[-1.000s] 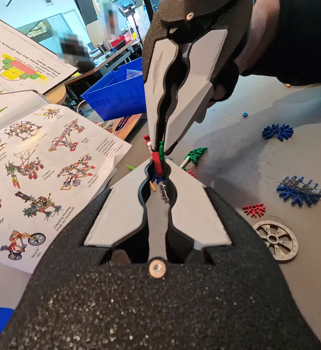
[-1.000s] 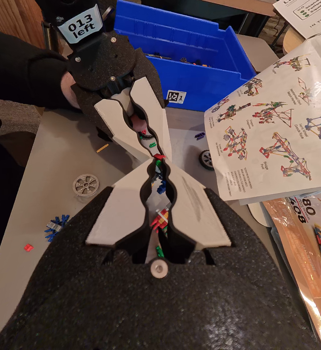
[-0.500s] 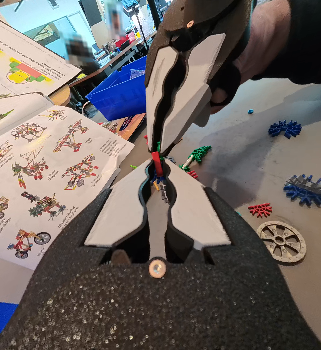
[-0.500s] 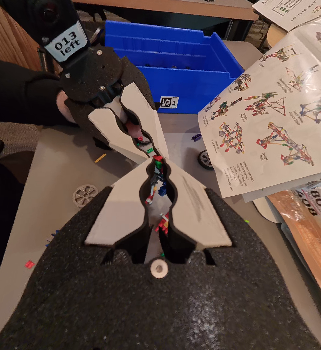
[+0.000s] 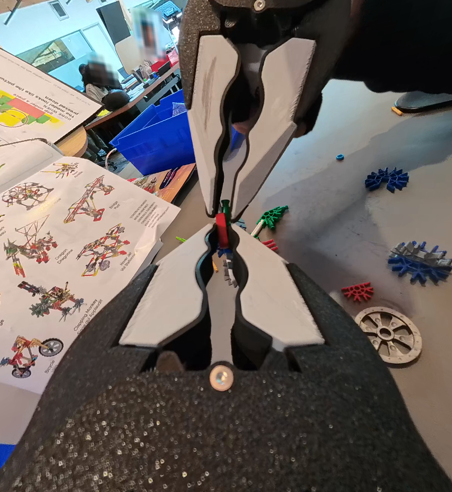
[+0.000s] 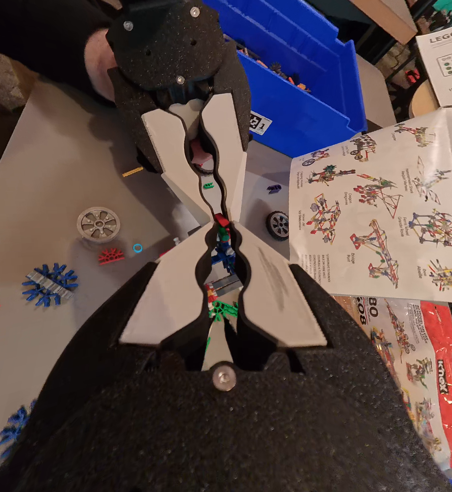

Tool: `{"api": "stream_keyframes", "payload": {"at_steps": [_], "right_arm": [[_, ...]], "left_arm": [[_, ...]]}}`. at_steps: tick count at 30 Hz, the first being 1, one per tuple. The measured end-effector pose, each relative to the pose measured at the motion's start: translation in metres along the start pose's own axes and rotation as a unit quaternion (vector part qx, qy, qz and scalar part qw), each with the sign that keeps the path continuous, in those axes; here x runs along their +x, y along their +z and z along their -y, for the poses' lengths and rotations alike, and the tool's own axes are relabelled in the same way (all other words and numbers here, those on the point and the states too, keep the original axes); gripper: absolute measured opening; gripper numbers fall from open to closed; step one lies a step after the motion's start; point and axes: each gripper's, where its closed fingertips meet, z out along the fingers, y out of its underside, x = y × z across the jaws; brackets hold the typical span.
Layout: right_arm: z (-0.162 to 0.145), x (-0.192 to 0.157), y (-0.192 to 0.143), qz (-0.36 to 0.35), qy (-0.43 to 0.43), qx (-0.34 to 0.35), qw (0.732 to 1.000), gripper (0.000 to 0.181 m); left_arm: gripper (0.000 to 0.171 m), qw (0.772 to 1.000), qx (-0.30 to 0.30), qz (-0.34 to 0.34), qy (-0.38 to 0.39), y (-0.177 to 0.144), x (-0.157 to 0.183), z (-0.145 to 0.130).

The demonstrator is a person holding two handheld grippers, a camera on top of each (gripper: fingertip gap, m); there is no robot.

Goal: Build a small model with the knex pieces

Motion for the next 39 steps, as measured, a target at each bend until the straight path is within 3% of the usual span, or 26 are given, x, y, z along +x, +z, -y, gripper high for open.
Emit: {"api": "stream_keyframes", "payload": {"at_steps": [7,34,37,39], "right_arm": [[-0.006,-0.001,-0.002,0.007,-0.034,-0.032,0.999,0.008],[-0.008,0.012,0.007,-0.016,0.007,-0.048,0.999,0.007],[-0.007,0.010,0.003,-0.017,0.007,-0.062,0.998,0.010],[-0.007,0.008,-0.003,-0.016,0.012,-0.065,0.998,0.026]], "left_arm": [[0.005,1.000,0.002,-0.004,-0.003,0.000,0.000,0.000],[0.004,1.000,-0.021,0.014,0.007,0.003,-0.010,-0.005],[0.005,1.000,-0.009,-0.016,-0.008,0.003,-0.005,-0.002],[0.005,1.000,-0.005,-0.028,-0.004,0.002,-0.003,-0.002]]}}
